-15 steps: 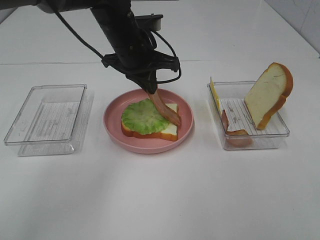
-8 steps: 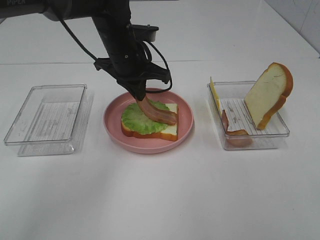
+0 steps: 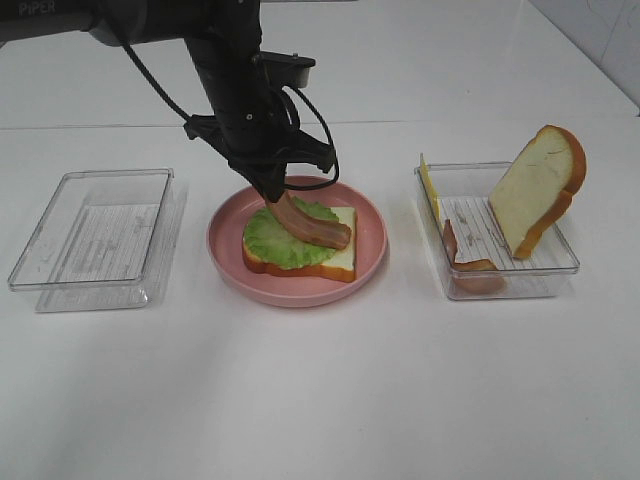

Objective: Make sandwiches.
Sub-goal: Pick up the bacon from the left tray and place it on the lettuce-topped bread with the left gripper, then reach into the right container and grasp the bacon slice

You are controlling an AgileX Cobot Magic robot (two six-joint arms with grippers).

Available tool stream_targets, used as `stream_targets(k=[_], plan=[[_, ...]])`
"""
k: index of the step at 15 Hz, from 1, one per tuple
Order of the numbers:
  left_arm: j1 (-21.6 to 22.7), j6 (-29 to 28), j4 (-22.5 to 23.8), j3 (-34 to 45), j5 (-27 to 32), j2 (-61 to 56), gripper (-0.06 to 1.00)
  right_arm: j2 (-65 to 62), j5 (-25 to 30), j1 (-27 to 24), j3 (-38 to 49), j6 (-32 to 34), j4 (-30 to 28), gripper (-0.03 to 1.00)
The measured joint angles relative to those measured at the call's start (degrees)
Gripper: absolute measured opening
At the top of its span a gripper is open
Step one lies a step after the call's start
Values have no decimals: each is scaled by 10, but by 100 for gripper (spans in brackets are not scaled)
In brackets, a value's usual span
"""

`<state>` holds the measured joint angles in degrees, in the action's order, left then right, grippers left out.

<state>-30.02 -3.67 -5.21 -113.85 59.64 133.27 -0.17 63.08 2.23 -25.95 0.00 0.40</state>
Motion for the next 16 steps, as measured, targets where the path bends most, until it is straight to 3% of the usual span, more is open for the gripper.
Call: stream_targets(k=[2,4,8,9,14,16], plan=[[0,0,6,0,0,0,1,0,0,0,0,0,0,85],[0,0,18,0,-1,0,18,0,0,0,0,0,0,85],[0,0,19,0,5,0,80,0,0,0,0,0,0,85],[0,0,20,0,13,-2,88,0,0,0,0,0,0,85],[9,5,64,0,72,-66,93,0,0,0,0,0,0,85],[56,14,66,-5,92,-94,93,0,0,0,0,0,0,85]])
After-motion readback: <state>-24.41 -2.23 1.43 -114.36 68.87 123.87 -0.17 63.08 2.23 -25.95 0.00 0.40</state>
